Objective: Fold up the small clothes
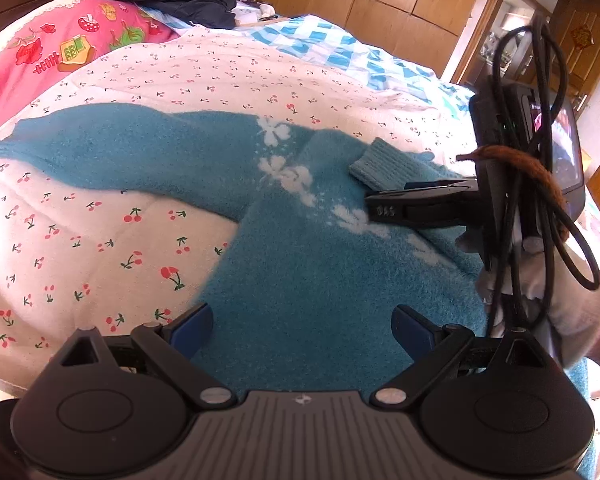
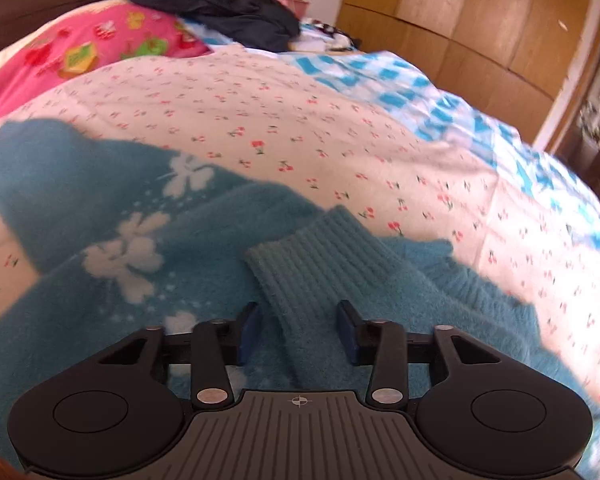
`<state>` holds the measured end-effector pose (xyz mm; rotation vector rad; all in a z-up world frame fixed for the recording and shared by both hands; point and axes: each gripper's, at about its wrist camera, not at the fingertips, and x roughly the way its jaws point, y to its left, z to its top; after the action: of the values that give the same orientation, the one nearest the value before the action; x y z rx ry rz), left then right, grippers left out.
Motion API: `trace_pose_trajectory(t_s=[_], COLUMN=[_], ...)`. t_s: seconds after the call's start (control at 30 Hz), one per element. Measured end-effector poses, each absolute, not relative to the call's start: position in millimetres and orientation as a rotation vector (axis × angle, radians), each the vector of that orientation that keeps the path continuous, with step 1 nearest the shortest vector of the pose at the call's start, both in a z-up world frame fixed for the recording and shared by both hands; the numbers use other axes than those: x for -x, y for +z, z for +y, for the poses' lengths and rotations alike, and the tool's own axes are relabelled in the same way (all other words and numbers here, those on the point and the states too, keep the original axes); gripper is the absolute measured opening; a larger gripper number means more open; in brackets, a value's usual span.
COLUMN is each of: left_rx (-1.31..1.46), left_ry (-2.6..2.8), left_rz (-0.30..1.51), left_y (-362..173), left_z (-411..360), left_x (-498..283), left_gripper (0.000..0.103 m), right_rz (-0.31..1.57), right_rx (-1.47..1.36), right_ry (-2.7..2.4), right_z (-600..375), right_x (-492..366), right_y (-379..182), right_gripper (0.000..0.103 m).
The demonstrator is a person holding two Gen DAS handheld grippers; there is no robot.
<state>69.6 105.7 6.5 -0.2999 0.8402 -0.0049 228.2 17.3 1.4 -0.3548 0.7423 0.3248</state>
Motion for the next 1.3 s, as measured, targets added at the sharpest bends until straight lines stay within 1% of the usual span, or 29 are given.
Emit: trace_pose_trajectory(t_s=[0.03,0.07,0.2,0.27,0.3,0.37,0.4,0.47,0.5,0.53,0.67,0.7,0.73,0.8,1.0,1.03,1.1,1.17,1.3], left_rx=[0.301,0.303,0.313,0.306,0.302,0.288,0.280,0.281,0.286,0.289,0.296,0.294,0.293,0.288,0.252,0.247,0.235,0.218,0.192], left_ry=[-0.004,-0.004,-0.008,-0.008,-0.008,-0.005,-0.001,0.003,0.005,0.007,0.013,0.017,0.019,0.021,0.062,0.071,0.084,0.087,0.107], left_rz=[0.842,0.844,0.838,0.844,0.846,0.842,0.840,0.838,0.837,0.836,0.822,0.814,0.807,0.801,0.761,0.750,0.724,0.707,0.687], left_y=[6.1,5.9,6.6,5.8,5.6,5.9,6.1,6.0,6.1,6.1,7.4,8.2,8.8,9.2,17.5,20.9,27.6,32.6,40.0], left_z=[106.0,105.8,106.4,105.0,104.2,102.9,102.2,103.0,103.9,104.5,105.9,106.2,106.2,105.4,104.9,105.9,108.8,112.7,125.5], left_x=[-70.1,-70.4,-70.0,-70.9,-71.0,-69.6,-69.0,-68.6,-68.6,-68.9,-67.2,-65.9,-65.2,-64.4,-58.0,-56.6,-53.3,-50.5,-48.0], left_gripper=[0.100,0.100,0.100,0.100,0.100,0.100,0.100,0.100,0.100,0.100,0.100,0.100,0.100,0.100,0.100,0.100,0.100,0.100,0.100], right_rz=[0.746,0.749,0.708,0.705,0.717,0.782,0.777,0.764,0.766,0.767,0.725,0.730,0.753,0.831,0.759,0.750,0.776,0.795,0.775], right_rx=[0.333,0.311,0.279,0.301,0.314,0.346,0.346,0.319,0.287,0.261,0.214,0.202,0.192,0.179,0.071,0.063,0.063,0.048,-0.006], right_ry=[0.312,0.309,0.377,0.412,0.425,0.460,0.459,0.463,0.475,0.489,0.493,0.477,0.448,0.394,0.402,0.403,0.376,0.369,0.376], right_z=[14.5,12.3,12.1,16.9,18.6,23.8,24.0,22.9,20.4,17.7,1.2,-3.9,-8.9,-17.6,-40.1,-43.0,-48.0,-52.9,-55.1], right_x=[-229.9,-229.6,-208.4,-201.3,-200.7,-204.2,-203.3,-198.7,-196.7,-194.7,-179.0,-177.9,-179.1,-184.6,-152.9,-147.0,-142.0,-137.5,-123.2], right_y=[2.7,5.5,28.4,30.1,26.1,11.5,7.7,9.7,13.2,17.0,31.3,30.5,26.6,13.4,23.1,22.7,14.8,8.3,17.7], right_gripper=[0.015,0.010,0.009,0.009,0.009,0.014,0.015,0.021,0.028,0.030,0.030,0.033,0.034,0.034,0.034,0.036,0.039,0.039,0.039])
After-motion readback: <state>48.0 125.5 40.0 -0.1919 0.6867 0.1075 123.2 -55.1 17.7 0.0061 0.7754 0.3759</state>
